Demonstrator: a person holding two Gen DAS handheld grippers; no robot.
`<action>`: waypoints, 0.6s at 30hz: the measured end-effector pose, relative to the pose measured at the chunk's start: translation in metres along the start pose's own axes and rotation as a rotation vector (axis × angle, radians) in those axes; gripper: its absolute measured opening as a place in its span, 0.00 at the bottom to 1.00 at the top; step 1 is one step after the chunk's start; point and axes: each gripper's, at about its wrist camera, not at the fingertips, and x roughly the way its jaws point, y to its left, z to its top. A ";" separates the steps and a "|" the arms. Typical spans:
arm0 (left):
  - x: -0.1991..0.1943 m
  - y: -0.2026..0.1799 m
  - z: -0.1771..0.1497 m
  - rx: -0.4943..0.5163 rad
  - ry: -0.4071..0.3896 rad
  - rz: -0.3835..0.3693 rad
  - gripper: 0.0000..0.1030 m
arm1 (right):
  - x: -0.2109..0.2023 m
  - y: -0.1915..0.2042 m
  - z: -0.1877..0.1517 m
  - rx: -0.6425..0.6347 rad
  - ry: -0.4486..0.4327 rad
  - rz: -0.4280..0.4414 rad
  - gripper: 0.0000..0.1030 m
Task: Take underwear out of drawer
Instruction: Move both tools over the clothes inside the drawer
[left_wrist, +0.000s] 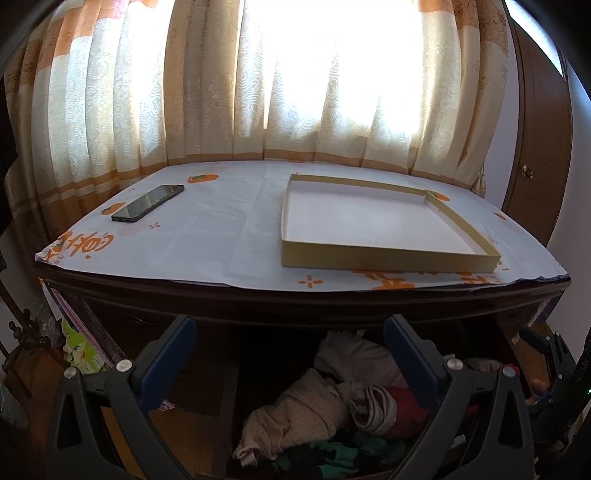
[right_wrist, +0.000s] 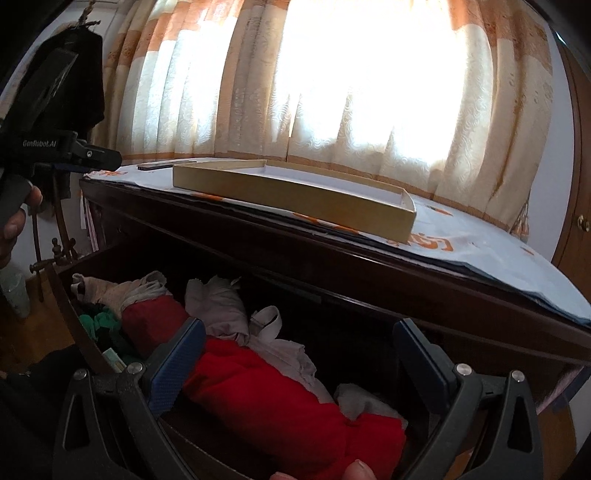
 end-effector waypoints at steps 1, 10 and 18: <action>0.000 0.000 0.000 0.000 0.001 0.000 1.00 | -0.001 -0.001 0.000 0.003 0.003 0.000 0.99; 0.000 -0.001 -0.001 0.014 0.002 -0.023 1.00 | -0.002 -0.001 -0.001 0.008 0.027 0.010 0.99; -0.001 0.003 0.001 -0.003 0.004 -0.027 1.00 | 0.006 -0.008 0.002 0.022 0.083 0.030 0.99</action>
